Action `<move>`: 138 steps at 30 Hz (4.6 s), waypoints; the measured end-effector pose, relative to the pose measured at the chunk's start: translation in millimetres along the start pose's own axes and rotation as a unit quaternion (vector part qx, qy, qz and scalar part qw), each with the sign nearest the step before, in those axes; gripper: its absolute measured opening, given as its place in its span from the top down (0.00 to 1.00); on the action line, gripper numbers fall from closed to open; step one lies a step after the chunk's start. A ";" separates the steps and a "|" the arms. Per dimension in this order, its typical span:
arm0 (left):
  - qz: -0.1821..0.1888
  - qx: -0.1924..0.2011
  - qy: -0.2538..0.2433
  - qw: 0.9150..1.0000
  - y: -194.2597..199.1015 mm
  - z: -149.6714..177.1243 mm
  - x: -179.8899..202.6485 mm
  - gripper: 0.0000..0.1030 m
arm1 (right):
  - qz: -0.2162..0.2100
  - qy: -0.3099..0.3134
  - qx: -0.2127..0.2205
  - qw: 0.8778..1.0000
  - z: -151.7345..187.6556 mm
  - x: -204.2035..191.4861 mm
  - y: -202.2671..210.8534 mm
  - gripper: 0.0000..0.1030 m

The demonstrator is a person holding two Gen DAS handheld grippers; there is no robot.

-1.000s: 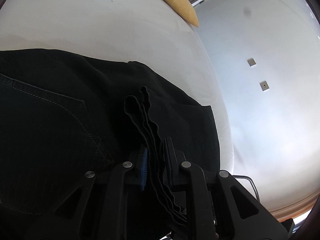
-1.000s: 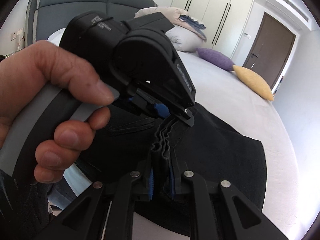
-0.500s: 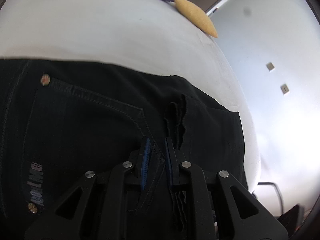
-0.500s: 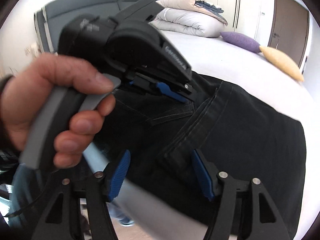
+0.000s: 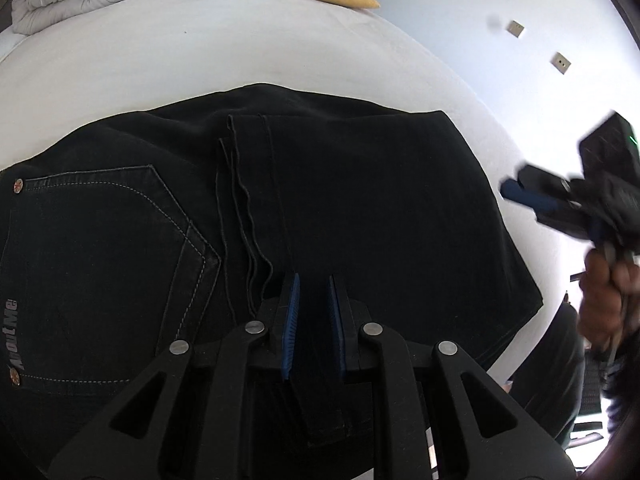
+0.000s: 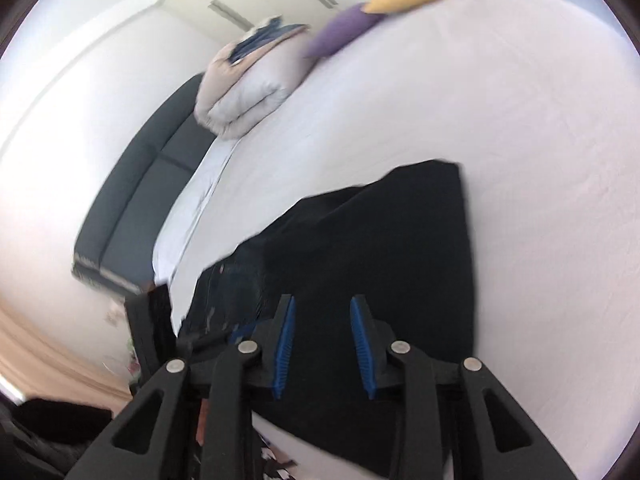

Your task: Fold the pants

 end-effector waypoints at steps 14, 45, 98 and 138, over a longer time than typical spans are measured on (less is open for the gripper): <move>-0.018 0.001 0.001 1.000 4.6 7.0 8.2 0.86 | -0.043 -0.099 -0.073 0.992 -13.0 59.5 -47.7 0.91; -0.023 0.024 0.009 0.999 12.9 39.7 26.6 0.87 | -0.013 -0.015 -0.036 0.999 38.9 -13.8 9.9 0.66; 0.021 0.104 0.123 0.987 56.0 30.4 -6.2 0.86 | -0.123 -0.016 -0.064 0.990 83.2 -15.1 7.8 0.37; 0.177 0.268 0.589 0.742 108.1 165.1 -215.4 0.27 | -0.171 0.007 -0.078 0.982 46.7 -92.0 -73.2 0.32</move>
Point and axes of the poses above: each gripper's, at about its wrist camera, not at the fingertips, and y roughly against the way its jaws point, x to its right, z to its underside, the point moved 3 cm from there along -y, roughly the way its jaws point, and after that the axes turned 1 degree about -z, right-handed, at the moved point
